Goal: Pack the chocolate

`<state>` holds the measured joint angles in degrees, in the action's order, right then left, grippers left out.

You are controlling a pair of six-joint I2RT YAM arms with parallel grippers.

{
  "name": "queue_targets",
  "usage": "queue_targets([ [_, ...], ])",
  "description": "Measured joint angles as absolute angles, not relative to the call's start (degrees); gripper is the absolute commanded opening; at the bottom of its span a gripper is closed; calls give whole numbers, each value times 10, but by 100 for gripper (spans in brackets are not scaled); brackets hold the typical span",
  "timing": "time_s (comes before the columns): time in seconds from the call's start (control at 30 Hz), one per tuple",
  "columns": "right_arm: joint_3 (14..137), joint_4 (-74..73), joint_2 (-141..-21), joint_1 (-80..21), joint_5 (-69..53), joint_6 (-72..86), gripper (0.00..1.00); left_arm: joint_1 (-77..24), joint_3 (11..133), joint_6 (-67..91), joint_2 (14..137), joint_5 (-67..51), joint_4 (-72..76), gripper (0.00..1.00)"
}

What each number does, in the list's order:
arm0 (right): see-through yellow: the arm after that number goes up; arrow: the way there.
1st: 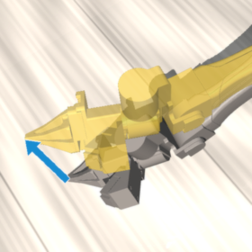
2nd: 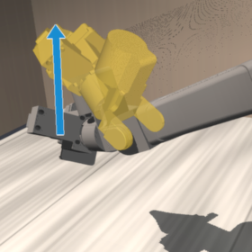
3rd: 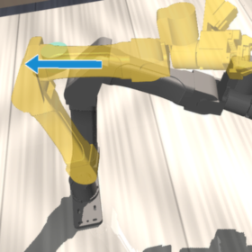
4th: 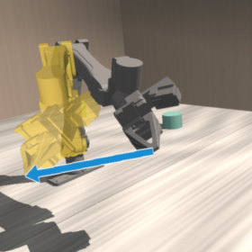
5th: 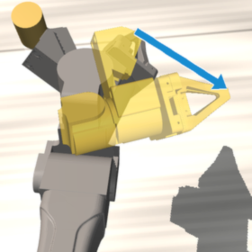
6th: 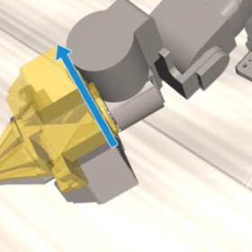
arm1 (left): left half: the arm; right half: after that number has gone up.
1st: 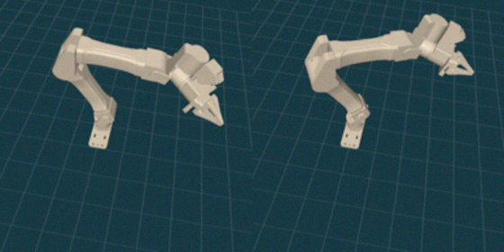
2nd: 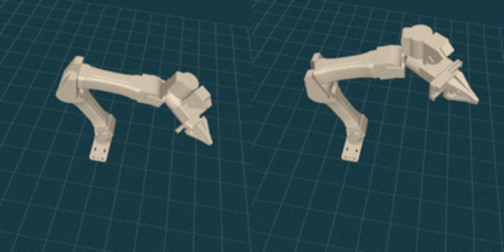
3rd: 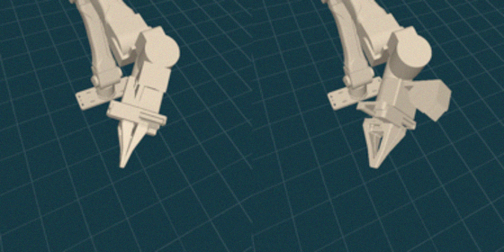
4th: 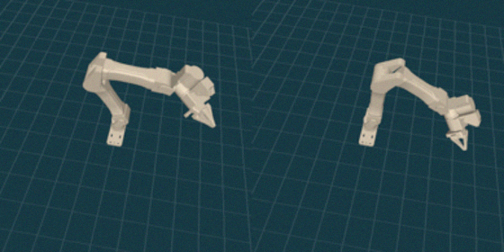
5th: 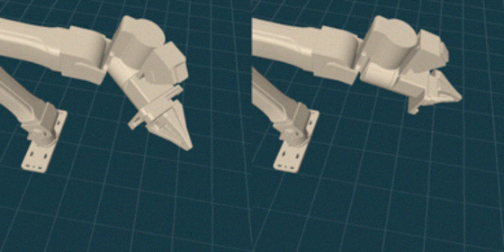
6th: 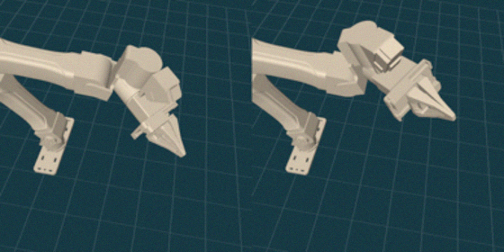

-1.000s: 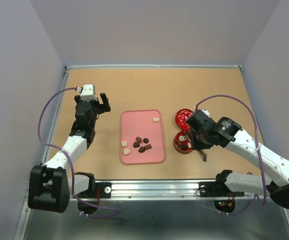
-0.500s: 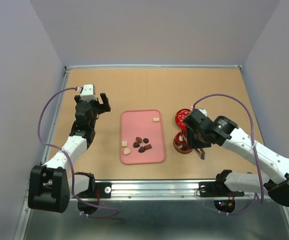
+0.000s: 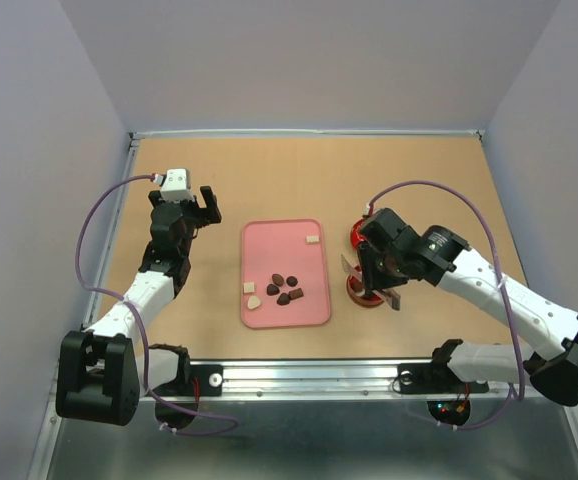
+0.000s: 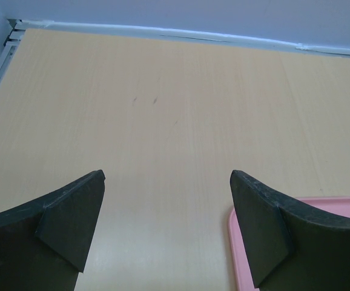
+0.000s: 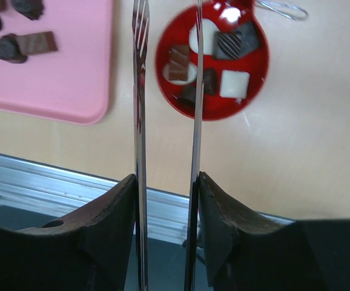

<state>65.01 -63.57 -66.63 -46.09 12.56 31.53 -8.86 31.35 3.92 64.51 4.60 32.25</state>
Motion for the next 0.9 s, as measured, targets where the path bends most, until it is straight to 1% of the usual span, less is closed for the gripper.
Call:
queue_targets([
  [0.17, 661, -586, -697, -465, 100, 291, 47, -89, 314, 39, 645, 47, 322, 96],
  [0.53, 668, -488, -768, -466, 93, 254, 48, -89, 314, 39, 648, 46, 322, 96],
  [0.63, 682, -469, -797, -466, 94, 250, 48, -89, 314, 39, 648, 46, 322, 96],
  [0.7, 692, -456, -816, -466, 97, 248, 50, -89, 314, 39, 648, 46, 322, 96],
  [0.9, 710, -441, -841, -466, 111, 248, 51, -89, 314, 39, 648, 47, 322, 96],
])
